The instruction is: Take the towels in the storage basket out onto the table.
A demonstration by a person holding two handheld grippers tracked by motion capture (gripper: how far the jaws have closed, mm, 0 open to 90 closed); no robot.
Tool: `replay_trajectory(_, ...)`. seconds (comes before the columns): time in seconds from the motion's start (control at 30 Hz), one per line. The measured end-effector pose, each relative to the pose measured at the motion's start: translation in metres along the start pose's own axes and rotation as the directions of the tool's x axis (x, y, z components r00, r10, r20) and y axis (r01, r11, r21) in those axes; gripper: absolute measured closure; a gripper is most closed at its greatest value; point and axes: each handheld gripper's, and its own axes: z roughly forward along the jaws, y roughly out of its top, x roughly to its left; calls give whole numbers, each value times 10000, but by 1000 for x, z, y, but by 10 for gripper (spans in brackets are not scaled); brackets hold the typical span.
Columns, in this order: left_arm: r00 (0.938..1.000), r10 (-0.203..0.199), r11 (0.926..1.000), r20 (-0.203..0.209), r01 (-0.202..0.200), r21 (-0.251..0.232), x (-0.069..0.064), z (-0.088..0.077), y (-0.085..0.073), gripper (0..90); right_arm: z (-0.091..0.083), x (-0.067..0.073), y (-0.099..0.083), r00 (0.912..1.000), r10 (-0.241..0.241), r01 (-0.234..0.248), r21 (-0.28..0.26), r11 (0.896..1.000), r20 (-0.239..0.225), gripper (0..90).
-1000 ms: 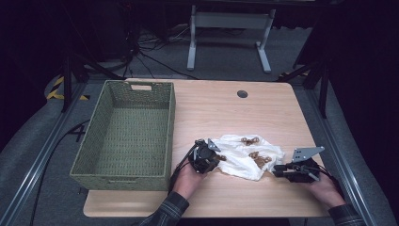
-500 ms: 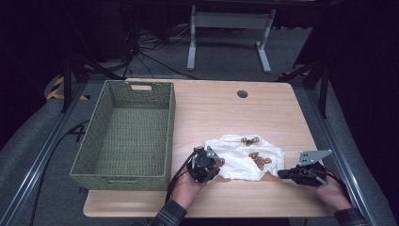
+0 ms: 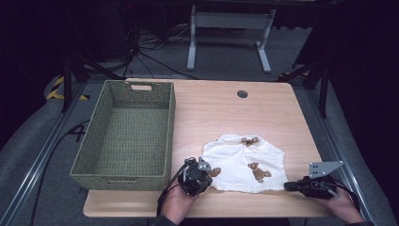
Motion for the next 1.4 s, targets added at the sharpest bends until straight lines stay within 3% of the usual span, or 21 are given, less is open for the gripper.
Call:
replay_trajectory(0.17, 9999, 109, 9988, 4, -108, -480, -1, 4, 7, 742, -1, -1, 4, 9999, -78, 81, -282, 9996, 122, 795)
replay_trajectory(0.37, 9998, 179, 9980, 3, -178, -613, 6, 10, 23, 673, 1, -15, 16, 9970, 216, -183, -437, 9989, 748, 765)
replay_trajectory(0.6, 9994, 81, 9959, -337, -111, -902, 21, 17, 43, 666, 3, -30, 27, 9893, 416, -346, -519, 9981, 1399, 759)
replay_trajectory(1.0, 9976, 95, 9930, -689, -175, -1164, 45, 31, 80, 662, 7, -55, 44, 9785, 737, -635, -583, 9963, 1928, 782)
replay_trajectory(1.17, 9964, 81, 9919, -845, -187, -1256, 56, 37, 94, 662, 7, -68, 49, 9696, 939, -805, -682, 9944, 2260, 805)
replay_trajectory(1.4, 9953, 215, 9931, -946, -322, -1124, 69, 50, 114, 647, 13, -84, 58, 9627, 1125, -991, -665, 9929, 2461, 816)
